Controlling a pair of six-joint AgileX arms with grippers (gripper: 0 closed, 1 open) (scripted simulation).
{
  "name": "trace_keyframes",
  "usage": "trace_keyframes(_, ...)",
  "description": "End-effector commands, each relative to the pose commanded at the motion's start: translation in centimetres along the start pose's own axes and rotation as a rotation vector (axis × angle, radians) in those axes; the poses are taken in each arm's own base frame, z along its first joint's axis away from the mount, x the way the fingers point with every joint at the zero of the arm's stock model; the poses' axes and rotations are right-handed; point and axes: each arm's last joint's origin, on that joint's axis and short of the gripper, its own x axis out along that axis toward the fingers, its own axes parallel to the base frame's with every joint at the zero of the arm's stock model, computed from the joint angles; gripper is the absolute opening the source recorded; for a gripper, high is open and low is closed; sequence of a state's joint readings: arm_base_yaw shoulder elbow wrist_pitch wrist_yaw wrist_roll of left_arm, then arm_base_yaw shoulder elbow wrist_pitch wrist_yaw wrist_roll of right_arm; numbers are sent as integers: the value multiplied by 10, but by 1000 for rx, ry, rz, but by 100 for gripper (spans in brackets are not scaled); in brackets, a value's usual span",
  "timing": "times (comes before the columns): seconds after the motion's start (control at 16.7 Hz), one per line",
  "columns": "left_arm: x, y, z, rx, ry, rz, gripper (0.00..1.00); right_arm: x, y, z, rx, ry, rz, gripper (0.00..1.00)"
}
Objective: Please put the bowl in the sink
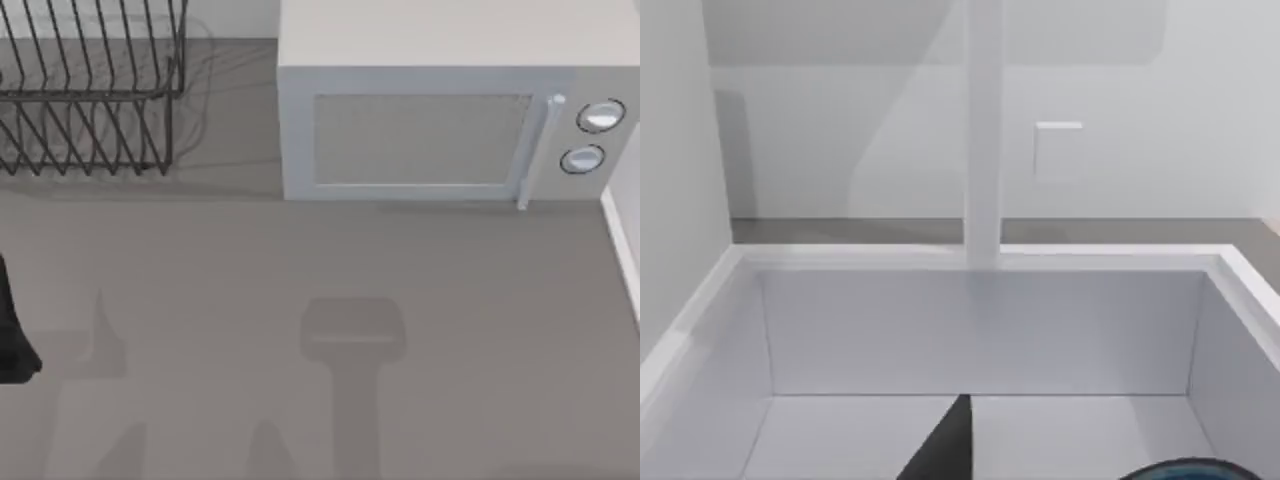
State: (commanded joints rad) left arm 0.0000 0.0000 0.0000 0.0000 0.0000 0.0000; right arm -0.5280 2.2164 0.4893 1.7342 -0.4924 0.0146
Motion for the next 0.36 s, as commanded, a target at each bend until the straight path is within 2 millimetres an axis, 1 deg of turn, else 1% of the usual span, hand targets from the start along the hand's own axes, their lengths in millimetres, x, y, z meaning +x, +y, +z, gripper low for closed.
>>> trace_keyframes(0.06, 0, 0, 0, 0, 0, 0, 100, 0, 0, 0, 0, 0, 0, 100)
trace_keyframes(0.36, 0, 0, 0, 0, 0, 0, 100, 0, 0, 0, 0, 0, 0, 100)
